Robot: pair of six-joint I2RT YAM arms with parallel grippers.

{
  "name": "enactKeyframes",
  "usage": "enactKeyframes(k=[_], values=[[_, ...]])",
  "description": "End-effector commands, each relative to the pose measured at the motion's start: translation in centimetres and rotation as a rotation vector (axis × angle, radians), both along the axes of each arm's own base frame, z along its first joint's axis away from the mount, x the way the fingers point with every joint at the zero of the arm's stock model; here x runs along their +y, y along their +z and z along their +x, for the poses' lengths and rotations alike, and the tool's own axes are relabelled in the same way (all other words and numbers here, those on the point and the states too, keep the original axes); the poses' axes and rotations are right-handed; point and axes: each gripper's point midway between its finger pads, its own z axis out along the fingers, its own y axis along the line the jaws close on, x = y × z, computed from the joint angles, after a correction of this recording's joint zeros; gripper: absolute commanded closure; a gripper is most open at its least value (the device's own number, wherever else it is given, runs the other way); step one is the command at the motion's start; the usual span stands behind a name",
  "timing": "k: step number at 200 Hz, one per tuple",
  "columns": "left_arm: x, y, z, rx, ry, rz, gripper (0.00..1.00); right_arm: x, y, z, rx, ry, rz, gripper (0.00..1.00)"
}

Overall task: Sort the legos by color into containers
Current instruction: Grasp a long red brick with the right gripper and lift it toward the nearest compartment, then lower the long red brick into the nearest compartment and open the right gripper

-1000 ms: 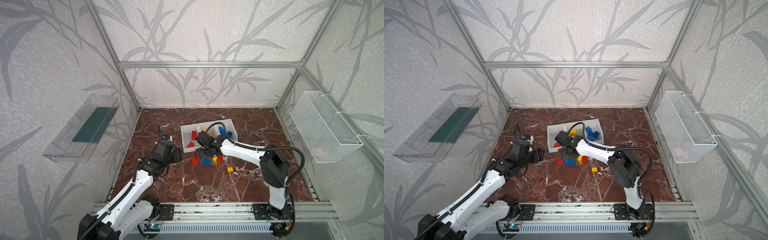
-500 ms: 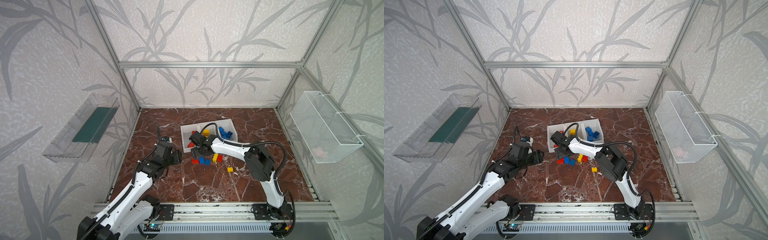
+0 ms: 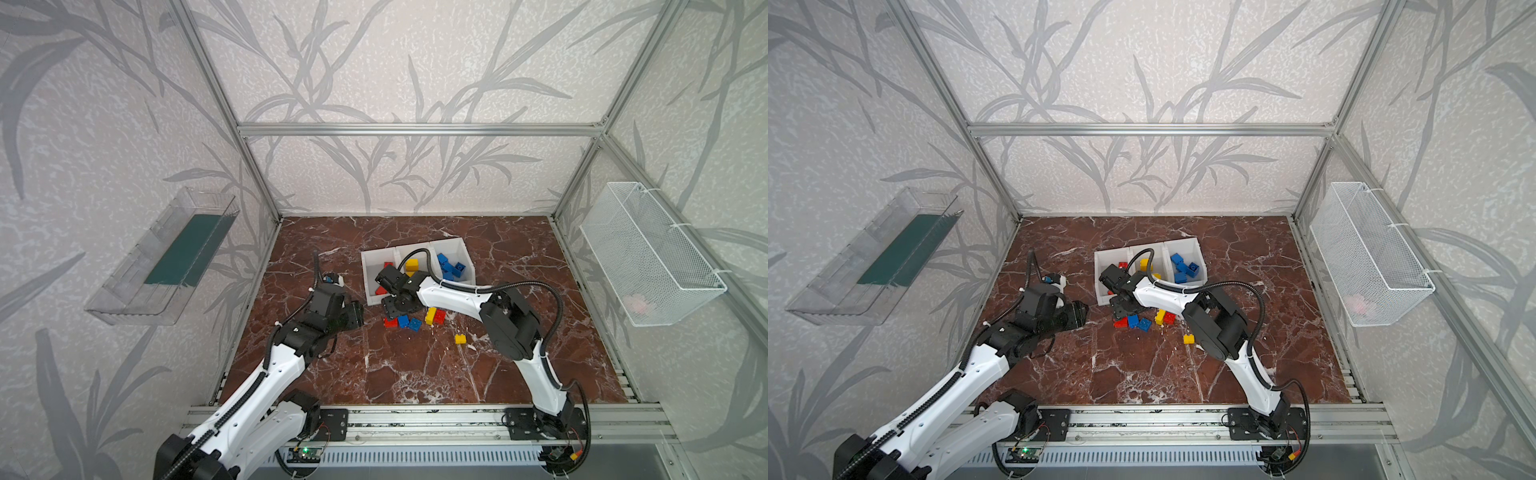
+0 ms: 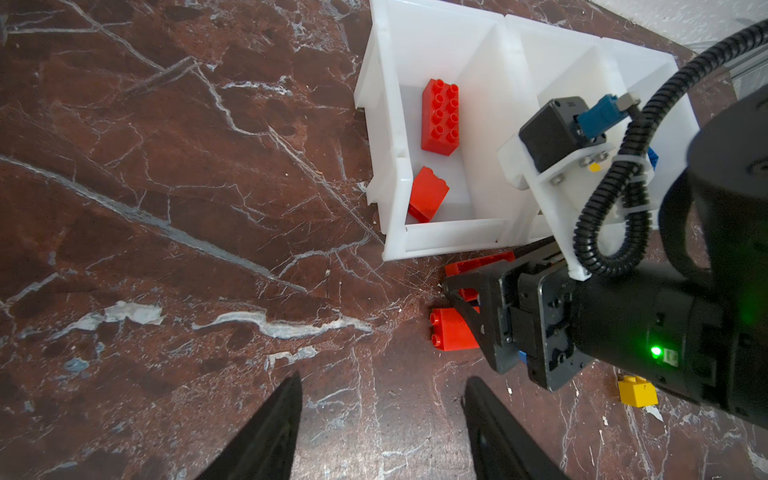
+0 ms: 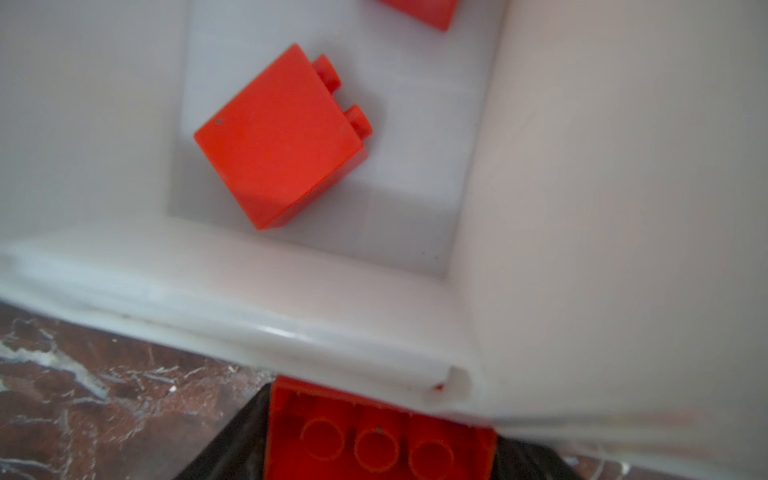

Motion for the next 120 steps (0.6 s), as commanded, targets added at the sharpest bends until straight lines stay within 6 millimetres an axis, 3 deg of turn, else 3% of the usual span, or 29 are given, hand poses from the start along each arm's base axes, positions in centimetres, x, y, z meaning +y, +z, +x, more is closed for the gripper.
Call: enactKeyframes(k=[1, 77, 103, 120], values=[[0.3, -0.3, -0.4, 0.007, 0.016, -0.006, 0.35, 0.1, 0.2, -0.6, 0.003, -0.001, 0.004, 0.32], [0.6, -0.9, -0.5, 0.014, 0.028, 0.005, 0.35, -1.4, 2.2, -4.7, 0.009, 0.033, 0.030, 0.46], [0.7, -1.0, -0.6, 0.016, 0.031, 0.004, 0.35, -1.2, 4.5, -4.8, -0.020, 0.054, 0.063, 0.47], [0.6, -1.1, -0.6, 0.016, 0.030, 0.003, 0.35, -0.7, 6.7, -3.5, -0.082, 0.077, 0.066, 0.47]])
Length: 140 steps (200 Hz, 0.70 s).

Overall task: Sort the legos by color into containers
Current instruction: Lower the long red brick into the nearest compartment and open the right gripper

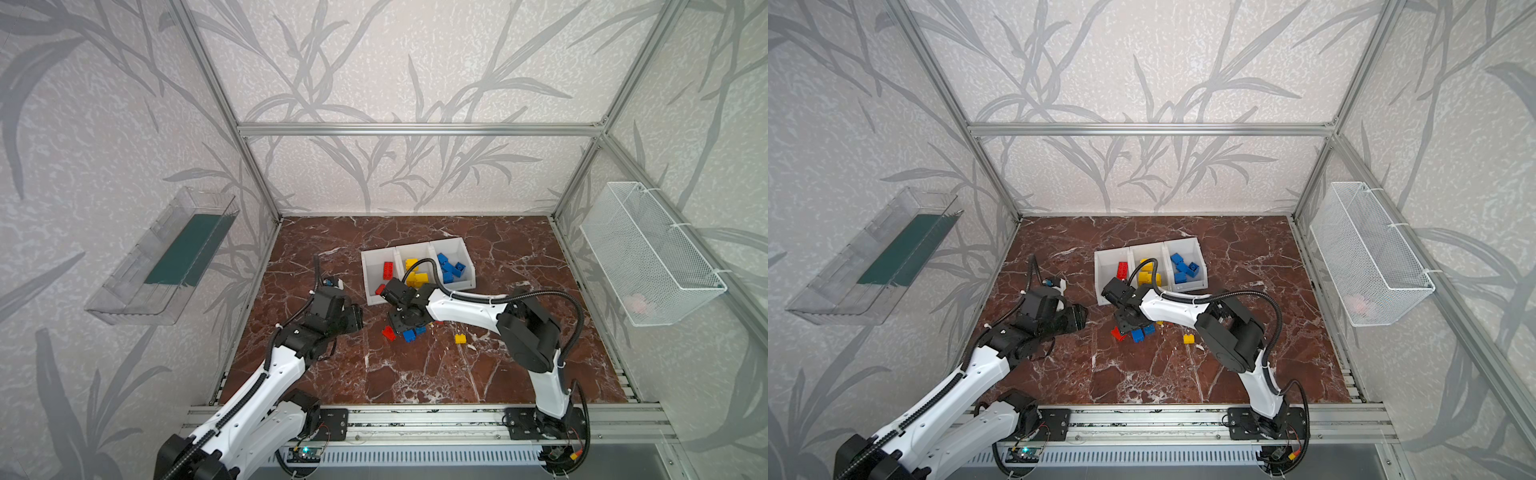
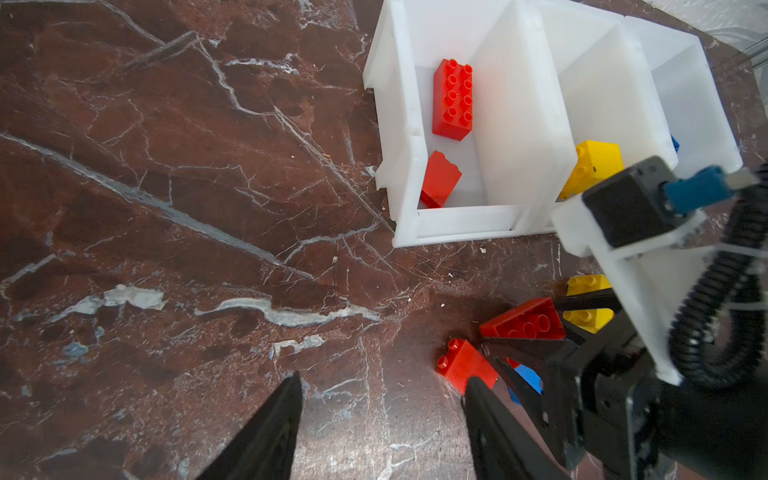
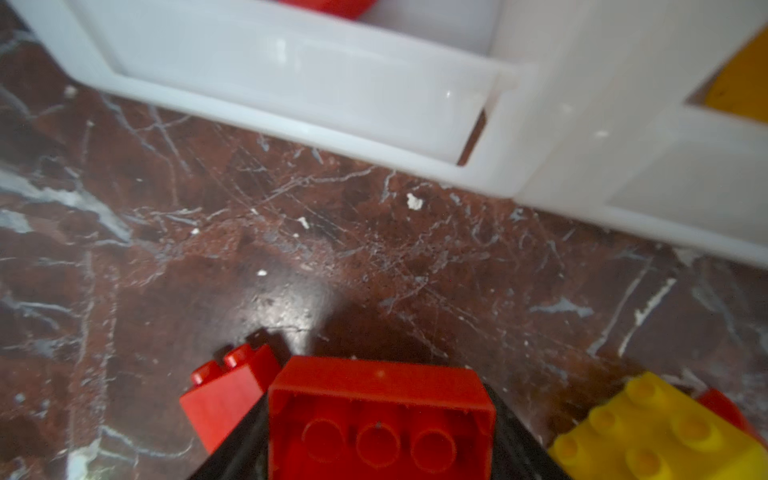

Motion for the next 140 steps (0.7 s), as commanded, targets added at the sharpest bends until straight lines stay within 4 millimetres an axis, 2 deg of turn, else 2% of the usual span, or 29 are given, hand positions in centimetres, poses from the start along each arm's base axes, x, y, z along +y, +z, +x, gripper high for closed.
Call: enactKeyframes(k=[1, 25, 45, 104, 126, 140], values=[[0.4, -0.1, -0.1, -0.004, 0.024, 0.000, 0.35, 0.9, 4.9, 1.4, -0.095, 0.027, 0.053, 0.47], [0.3, -0.3, -0.1, -0.003, 0.024, -0.009, 0.35, 2.4, 7.2, 3.9, -0.159, 0.064, 0.057, 0.48], [0.4, -0.2, -0.1, -0.004, 0.025, -0.008, 0.35, 3.6, 8.0, 6.0, -0.171, 0.075, 0.057, 0.47], [0.6, 0.0, -0.5, -0.014, 0.034, -0.014, 0.35, 5.9, 7.5, 11.1, -0.183, 0.065, 0.066, 0.45], [0.5, 0.0, -0.6, -0.013, 0.031, -0.021, 0.35, 6.1, 7.2, 11.9, -0.142, 0.057, 0.063, 0.41], [0.5, -0.1, -0.6, -0.011, 0.030, -0.021, 0.35, 6.4, 6.9, 12.0, -0.123, 0.058, 0.063, 0.36]])
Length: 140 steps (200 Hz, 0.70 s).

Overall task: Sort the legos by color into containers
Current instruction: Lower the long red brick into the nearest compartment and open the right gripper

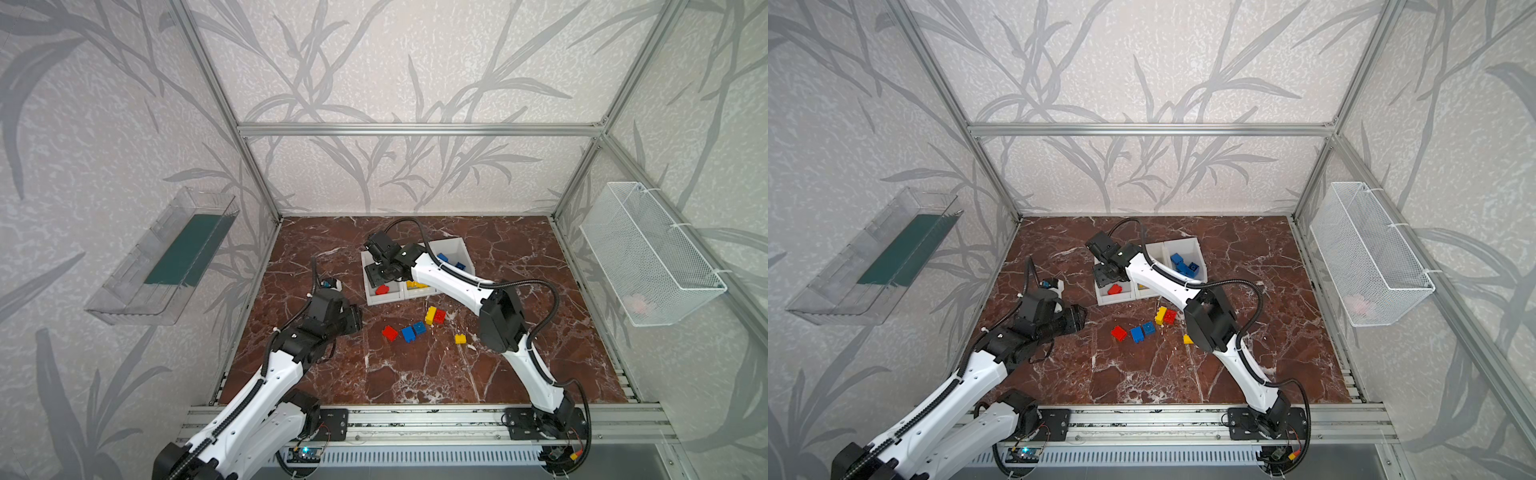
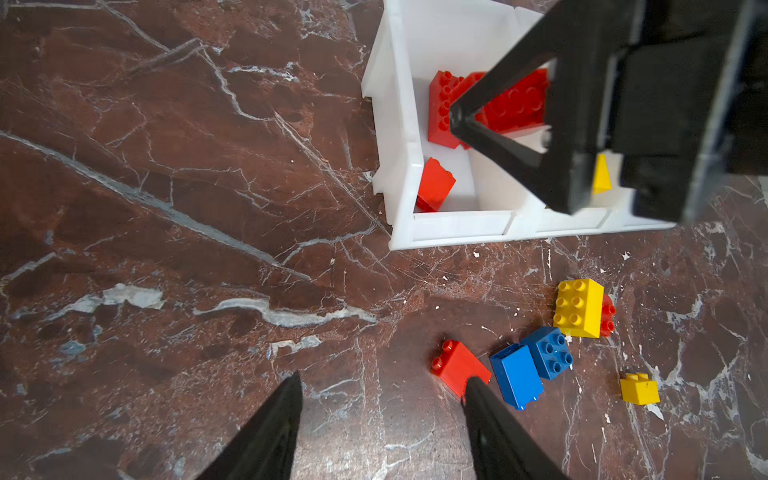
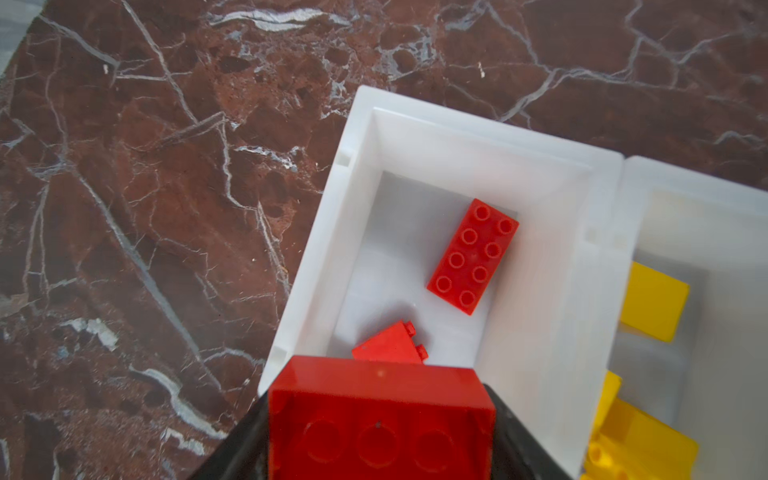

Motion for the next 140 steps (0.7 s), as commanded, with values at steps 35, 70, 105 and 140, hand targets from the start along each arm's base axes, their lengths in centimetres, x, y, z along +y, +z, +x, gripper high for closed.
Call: enactKeyframes(k=[35, 70, 105, 140], values=[[0.4, -0.5, -0.4, 0.012, 0.018, 0.002, 0.35, -0.2, 0.7, -0.4, 0.056, 0.020, -0.017, 0.24], [0.0, -0.6, -0.4, 0.010, -0.014, -0.002, 0.35, -0.5, 2.8, -0.6, 0.030, 0.031, -0.006, 0.21], [-0.5, -0.8, -0.5, 0.015, -0.039, -0.012, 0.35, -1.7, 6.3, -1.2, -0.011, 0.039, -0.004, 0.21], [-0.6, -1.0, -0.5, 0.025, -0.052, 0.005, 0.35, -4.3, 9.6, -2.6, -0.071, 0.028, 0.006, 0.20]])
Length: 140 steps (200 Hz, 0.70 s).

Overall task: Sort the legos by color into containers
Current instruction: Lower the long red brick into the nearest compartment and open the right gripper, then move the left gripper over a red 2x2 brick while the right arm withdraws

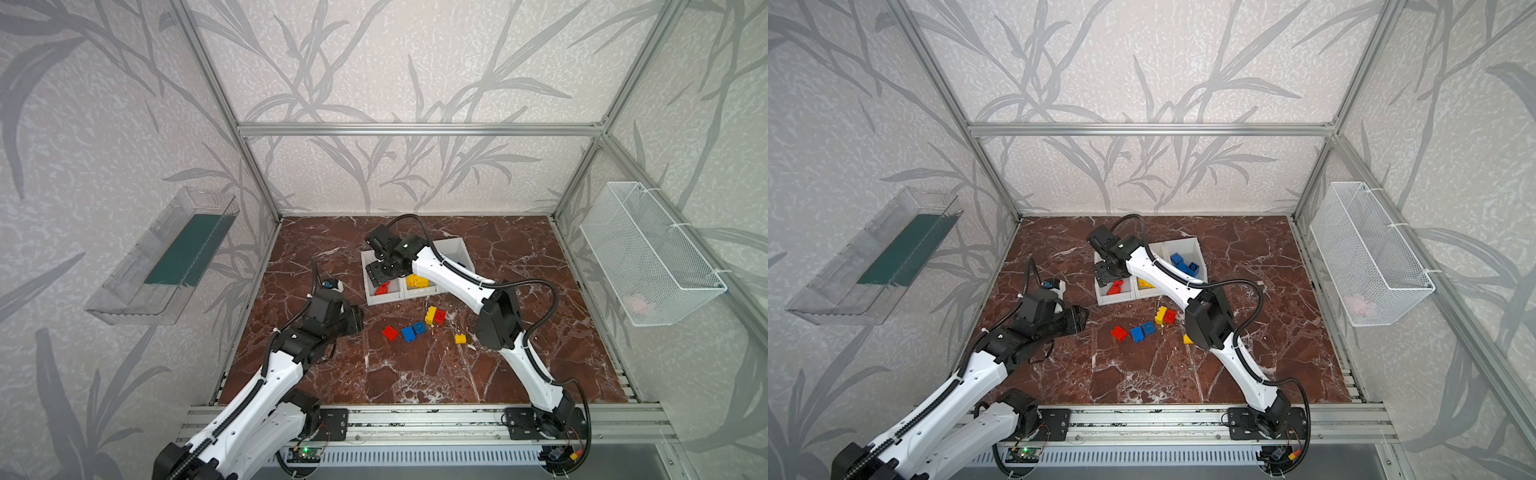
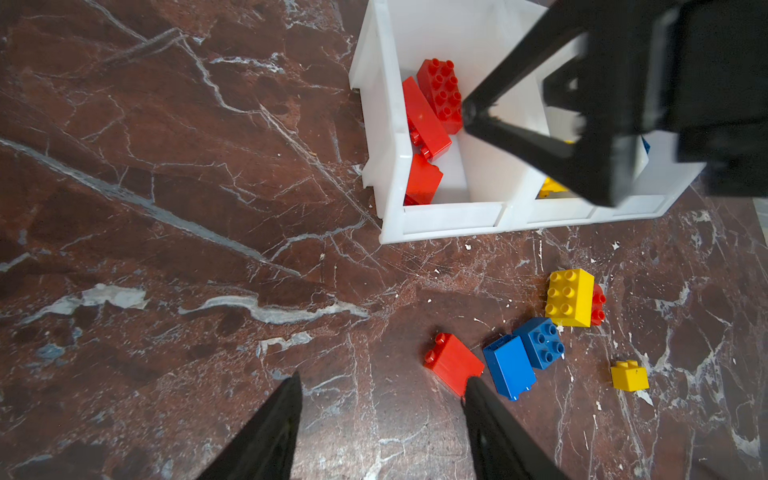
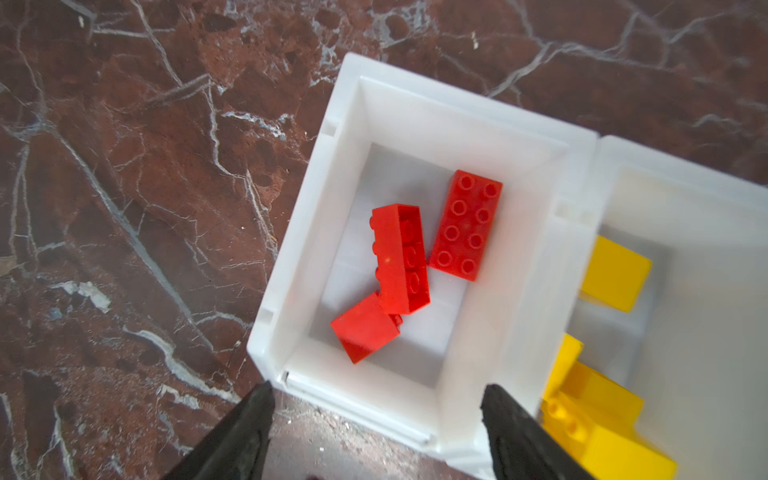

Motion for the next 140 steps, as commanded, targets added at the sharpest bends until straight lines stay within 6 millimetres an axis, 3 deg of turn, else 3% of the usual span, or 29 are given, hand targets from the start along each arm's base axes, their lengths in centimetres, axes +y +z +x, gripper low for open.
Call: enactKeyframes(k=[1, 16, 43, 110, 140], values=[[-0.1, -0.8, -0.3, 0.019, -0.021, 0.020, 0.35, -2.1, 6.2, -1.1, -0.097, 0.000, 0.051, 0.20], [-0.4, -1.0, -0.5, 0.030, -0.036, 0.023, 0.35, -3.6, 7.0, -2.3, -0.115, -0.015, 0.076, 0.20], [-1.5, -1.8, -0.9, 0.060, -0.081, 0.032, 0.35, -7.7, 6.4, -5.5, -0.104, -0.071, 0.091, 0.20], [-5.3, -5.0, -2.4, 0.180, -0.217, 0.049, 0.35, -21.4, 0.7, -14.6, -0.051, -0.336, 0.041, 0.20], [-7.5, -6.0, -2.4, 0.214, -0.263, -0.025, 0.35, -25.1, -0.4, -16.9, -0.058, -0.443, 0.079, 0.20]])
